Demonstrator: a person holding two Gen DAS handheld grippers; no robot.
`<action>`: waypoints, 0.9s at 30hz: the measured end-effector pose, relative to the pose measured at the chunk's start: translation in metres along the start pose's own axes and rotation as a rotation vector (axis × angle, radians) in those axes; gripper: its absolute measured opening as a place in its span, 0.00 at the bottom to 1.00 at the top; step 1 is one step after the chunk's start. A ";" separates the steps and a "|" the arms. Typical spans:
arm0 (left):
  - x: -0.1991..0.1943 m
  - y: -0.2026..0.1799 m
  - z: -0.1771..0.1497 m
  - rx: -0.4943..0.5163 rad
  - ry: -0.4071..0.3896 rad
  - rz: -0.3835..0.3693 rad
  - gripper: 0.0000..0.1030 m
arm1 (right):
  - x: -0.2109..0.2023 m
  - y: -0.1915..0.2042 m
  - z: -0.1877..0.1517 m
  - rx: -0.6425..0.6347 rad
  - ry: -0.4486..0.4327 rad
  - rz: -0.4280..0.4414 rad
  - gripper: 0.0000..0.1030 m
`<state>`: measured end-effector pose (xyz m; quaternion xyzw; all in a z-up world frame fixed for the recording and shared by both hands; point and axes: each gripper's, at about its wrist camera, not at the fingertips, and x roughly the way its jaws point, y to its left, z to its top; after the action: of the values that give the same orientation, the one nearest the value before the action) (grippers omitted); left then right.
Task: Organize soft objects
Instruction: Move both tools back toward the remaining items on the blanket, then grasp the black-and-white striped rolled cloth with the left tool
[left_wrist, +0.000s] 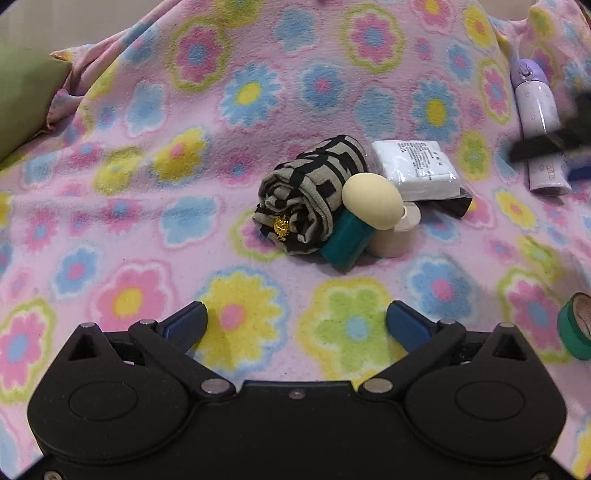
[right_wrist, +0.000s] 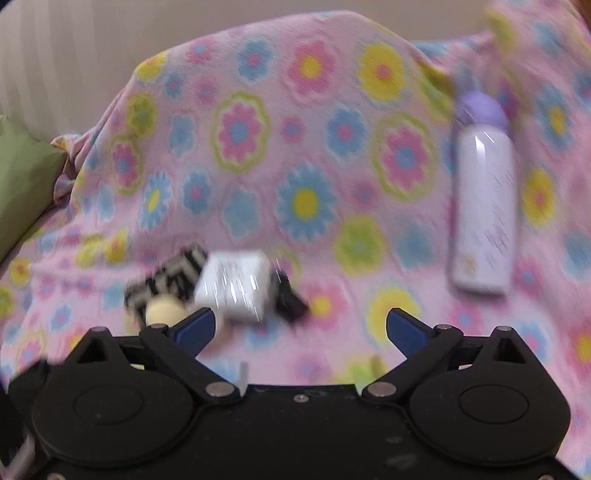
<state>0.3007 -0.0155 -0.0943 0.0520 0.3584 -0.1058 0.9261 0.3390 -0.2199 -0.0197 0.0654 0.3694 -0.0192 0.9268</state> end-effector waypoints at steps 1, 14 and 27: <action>0.000 -0.001 0.000 0.007 -0.003 0.005 0.98 | 0.010 0.007 0.010 -0.004 -0.011 0.002 1.00; 0.000 0.000 -0.001 -0.006 -0.008 -0.001 0.98 | 0.125 0.044 0.050 -0.066 0.252 -0.044 0.27; 0.000 0.001 -0.001 -0.009 -0.013 -0.006 0.98 | 0.018 -0.022 -0.034 -0.030 0.170 0.135 0.46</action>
<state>0.2999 -0.0141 -0.0947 0.0459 0.3528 -0.1071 0.9284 0.3272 -0.2371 -0.0587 0.0776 0.4417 0.0545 0.8921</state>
